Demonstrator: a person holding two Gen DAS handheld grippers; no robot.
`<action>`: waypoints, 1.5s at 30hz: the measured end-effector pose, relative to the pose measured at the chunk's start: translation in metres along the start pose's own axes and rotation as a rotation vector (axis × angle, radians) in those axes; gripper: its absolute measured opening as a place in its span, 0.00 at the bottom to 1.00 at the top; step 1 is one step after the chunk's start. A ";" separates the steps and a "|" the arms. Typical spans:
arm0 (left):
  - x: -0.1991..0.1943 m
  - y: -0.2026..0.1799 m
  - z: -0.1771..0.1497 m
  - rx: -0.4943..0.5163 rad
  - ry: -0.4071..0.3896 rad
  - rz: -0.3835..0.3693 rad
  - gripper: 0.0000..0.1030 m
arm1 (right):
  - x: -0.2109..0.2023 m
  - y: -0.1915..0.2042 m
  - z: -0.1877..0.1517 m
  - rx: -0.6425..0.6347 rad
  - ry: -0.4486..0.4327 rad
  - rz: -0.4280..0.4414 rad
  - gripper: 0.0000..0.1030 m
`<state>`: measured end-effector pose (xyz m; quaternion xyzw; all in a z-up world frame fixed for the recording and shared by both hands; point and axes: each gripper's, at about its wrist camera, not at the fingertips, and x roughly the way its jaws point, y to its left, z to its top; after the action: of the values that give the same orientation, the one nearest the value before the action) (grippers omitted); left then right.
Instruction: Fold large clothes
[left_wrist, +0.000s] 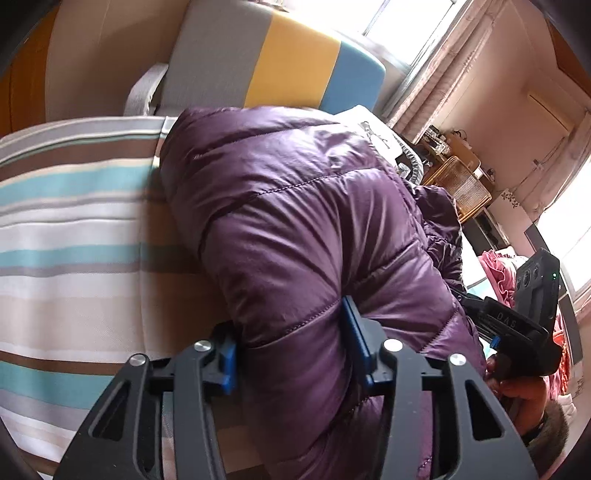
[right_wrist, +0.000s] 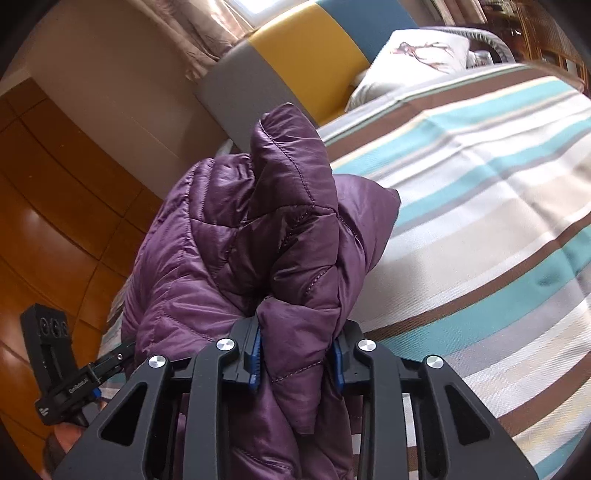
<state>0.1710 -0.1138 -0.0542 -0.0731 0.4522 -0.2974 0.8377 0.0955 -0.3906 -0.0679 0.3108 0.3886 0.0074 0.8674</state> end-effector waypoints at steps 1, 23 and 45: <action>-0.003 -0.001 0.000 0.006 -0.008 0.004 0.43 | -0.003 0.004 -0.001 -0.007 -0.005 0.004 0.26; -0.041 0.010 -0.021 0.059 -0.053 0.068 0.51 | -0.033 0.023 -0.017 -0.006 -0.056 -0.110 0.69; -0.029 -0.002 -0.012 0.142 -0.030 0.049 0.43 | 0.006 0.008 0.004 0.034 0.069 0.202 0.28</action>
<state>0.1484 -0.0974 -0.0401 -0.0068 0.4191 -0.3069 0.8545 0.1044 -0.3849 -0.0652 0.3625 0.3849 0.0989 0.8430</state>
